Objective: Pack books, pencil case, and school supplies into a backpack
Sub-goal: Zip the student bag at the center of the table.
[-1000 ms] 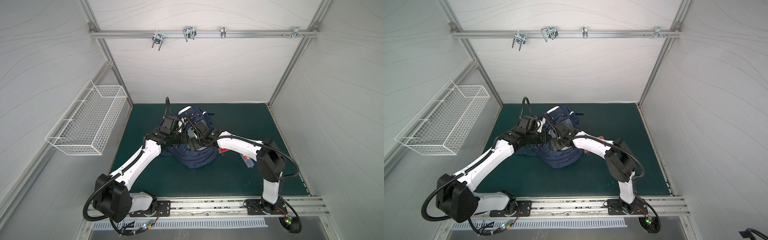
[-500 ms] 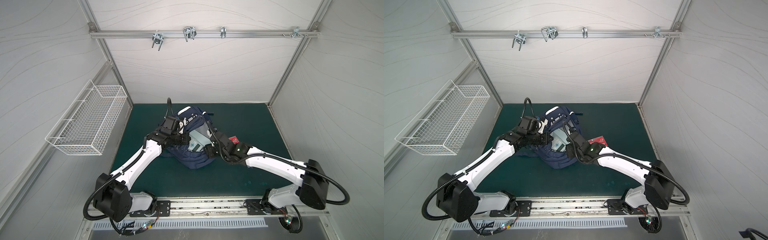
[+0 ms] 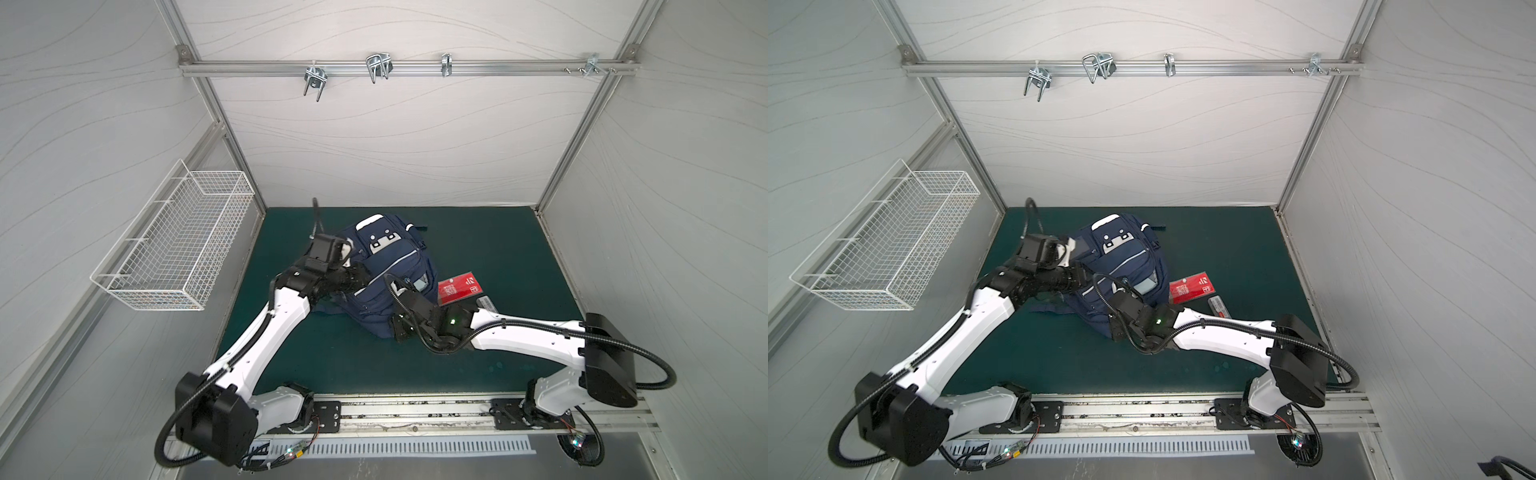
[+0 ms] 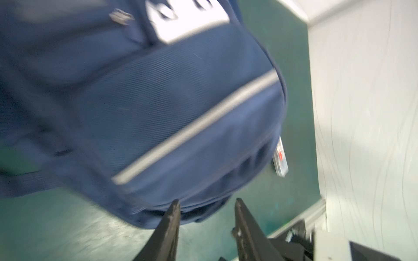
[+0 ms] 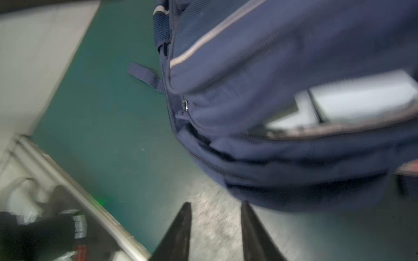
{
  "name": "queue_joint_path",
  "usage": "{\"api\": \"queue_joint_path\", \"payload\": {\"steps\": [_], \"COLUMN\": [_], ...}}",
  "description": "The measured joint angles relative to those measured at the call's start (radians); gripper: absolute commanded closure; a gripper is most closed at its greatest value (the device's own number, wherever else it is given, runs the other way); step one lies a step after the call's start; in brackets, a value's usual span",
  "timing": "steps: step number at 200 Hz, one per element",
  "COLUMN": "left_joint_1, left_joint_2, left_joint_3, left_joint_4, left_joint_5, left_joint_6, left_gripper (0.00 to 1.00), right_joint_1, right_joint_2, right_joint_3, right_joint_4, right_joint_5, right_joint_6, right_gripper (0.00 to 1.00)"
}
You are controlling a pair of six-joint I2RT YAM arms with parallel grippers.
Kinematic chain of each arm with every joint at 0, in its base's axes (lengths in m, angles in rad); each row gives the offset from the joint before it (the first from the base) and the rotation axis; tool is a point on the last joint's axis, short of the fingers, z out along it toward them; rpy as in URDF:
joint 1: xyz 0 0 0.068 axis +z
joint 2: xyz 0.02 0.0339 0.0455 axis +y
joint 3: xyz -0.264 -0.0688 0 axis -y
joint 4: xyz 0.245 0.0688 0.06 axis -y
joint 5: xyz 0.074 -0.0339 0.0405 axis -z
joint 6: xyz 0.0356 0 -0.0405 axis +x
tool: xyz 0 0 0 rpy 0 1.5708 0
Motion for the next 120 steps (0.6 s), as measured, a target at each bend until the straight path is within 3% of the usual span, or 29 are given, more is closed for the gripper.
{"api": "queue_joint_path", "payload": {"steps": [16, 43, 82, 120], "left_joint_1": [0.082, 0.114, 0.146, 0.193], "left_joint_2": [-0.056, -0.099, -0.103, -0.153], "left_joint_3": [-0.076, -0.222, -0.35, -0.405], "left_joint_4": [0.003, 0.019, 0.08, 0.138], "left_joint_5": [0.019, 0.084, 0.172, 0.207], "left_joint_6": [-0.049, -0.124, -0.222, -0.283], "left_gripper": [0.7, 0.7, 0.8, 0.8], "right_joint_1": [-0.016, -0.054, -0.106, -0.113], "right_joint_2": [0.035, 0.077, 0.113, 0.179], "right_joint_3": [0.049, 0.093, 0.115, 0.211], "right_joint_4": [0.004, 0.024, 0.025, 0.016], "right_joint_5": [-0.004, -0.019, -0.042, -0.058], "right_joint_6": [0.008, 0.052, 0.113, 0.201], "right_gripper": [0.23, 0.23, 0.47, 0.51]}}
